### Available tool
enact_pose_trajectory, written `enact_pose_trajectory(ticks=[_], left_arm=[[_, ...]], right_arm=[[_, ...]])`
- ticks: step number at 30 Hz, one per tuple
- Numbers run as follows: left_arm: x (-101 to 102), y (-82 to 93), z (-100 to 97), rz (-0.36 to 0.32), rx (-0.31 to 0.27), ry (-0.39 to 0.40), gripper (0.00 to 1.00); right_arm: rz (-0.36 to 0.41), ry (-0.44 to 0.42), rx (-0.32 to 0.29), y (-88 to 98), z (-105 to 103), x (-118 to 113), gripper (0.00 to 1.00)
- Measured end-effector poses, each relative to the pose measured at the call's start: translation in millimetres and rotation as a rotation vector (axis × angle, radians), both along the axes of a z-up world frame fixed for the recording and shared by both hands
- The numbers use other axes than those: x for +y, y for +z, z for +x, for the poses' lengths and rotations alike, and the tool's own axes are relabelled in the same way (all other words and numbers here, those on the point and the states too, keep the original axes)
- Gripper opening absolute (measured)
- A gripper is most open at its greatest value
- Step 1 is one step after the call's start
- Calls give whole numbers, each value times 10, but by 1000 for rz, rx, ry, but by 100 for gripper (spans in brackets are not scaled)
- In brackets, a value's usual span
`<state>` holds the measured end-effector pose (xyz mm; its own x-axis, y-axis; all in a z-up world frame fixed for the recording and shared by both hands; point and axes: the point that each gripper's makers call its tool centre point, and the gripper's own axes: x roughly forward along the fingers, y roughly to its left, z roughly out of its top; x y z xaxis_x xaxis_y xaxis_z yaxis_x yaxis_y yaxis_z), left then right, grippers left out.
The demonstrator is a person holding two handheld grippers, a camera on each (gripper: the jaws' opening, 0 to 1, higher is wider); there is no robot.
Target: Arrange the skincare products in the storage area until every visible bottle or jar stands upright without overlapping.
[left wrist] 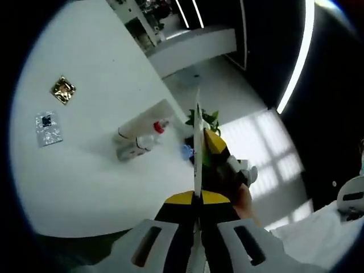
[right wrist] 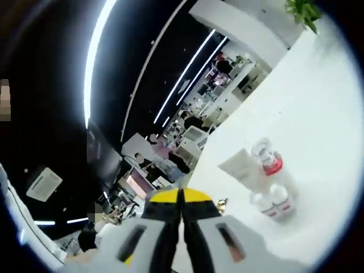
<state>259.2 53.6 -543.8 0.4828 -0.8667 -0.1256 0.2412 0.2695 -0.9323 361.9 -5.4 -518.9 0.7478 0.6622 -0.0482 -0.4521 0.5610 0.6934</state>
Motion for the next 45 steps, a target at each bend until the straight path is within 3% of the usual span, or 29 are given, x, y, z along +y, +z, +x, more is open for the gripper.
enact_pose_trajectory(ticks=[8,11,17,28,37,45], left_arm=[[90,21,27,-73,40,47,0],[124,32,63,-91,51,64,0],[167,-49,170,-67,60,80,0],[164,-404,416,15,105,89,0],[161,-680,574,75,130,94,0],[170,-1002,695,149,160,94,0]], right_arm=[[-205,37,-158,-69,-13,-7,6],[-215,50,-170,-85,-74,-7,17],[-258,52,-192,-131,-179,-116,28],[-330,-36,-163,-278,-310,-547,50],[-383,-68,-133,-400,-404,-744,62],[-384,-98,-102,-476,-484,-858,69]])
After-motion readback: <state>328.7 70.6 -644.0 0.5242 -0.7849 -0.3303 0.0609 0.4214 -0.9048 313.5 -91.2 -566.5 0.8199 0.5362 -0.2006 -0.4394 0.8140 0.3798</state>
